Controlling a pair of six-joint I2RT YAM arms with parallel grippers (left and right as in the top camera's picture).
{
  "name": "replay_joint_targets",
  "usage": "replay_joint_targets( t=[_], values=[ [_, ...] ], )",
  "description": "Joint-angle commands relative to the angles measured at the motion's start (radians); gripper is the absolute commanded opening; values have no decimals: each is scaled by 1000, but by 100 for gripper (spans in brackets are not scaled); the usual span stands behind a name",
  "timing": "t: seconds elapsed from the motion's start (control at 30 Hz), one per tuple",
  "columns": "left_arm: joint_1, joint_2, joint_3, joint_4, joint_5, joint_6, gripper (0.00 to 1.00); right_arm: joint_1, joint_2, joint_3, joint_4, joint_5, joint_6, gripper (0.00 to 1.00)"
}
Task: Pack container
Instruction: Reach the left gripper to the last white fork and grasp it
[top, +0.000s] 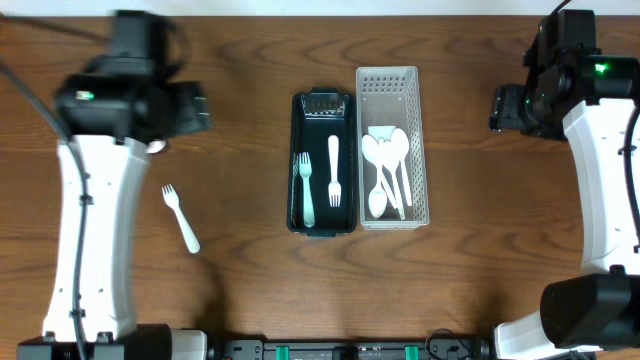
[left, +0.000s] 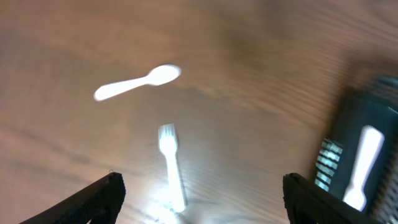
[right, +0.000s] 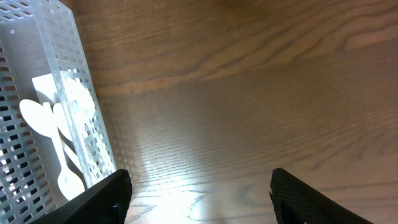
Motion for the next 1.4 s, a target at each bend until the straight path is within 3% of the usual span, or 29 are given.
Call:
replay_joint_targets(
  t=[0.0, 0.2, 0.47, 0.77, 1.3, 1.37],
  values=[
    [110, 16, -93, 14, 74, -49, 84, -5, -8, 12, 5, 11, -19, 75],
    [219, 19, -378, 177, 89, -58, 84, -6, -8, 12, 6, 11, -30, 76],
    [213, 84, -642, 401, 135, -51, 84, -6, -8, 12, 8, 11, -32, 76],
    [213, 231, -652, 538, 136, -51, 84, -5, -8, 12, -1, 11, -45, 76],
    [213, 374, -652, 587, 136, -43, 84, -6, -8, 12, -16, 12, -45, 76],
    [213, 385, -652, 583, 137, -40, 78, -6, -8, 12, -19, 18, -45, 76]
  ],
)
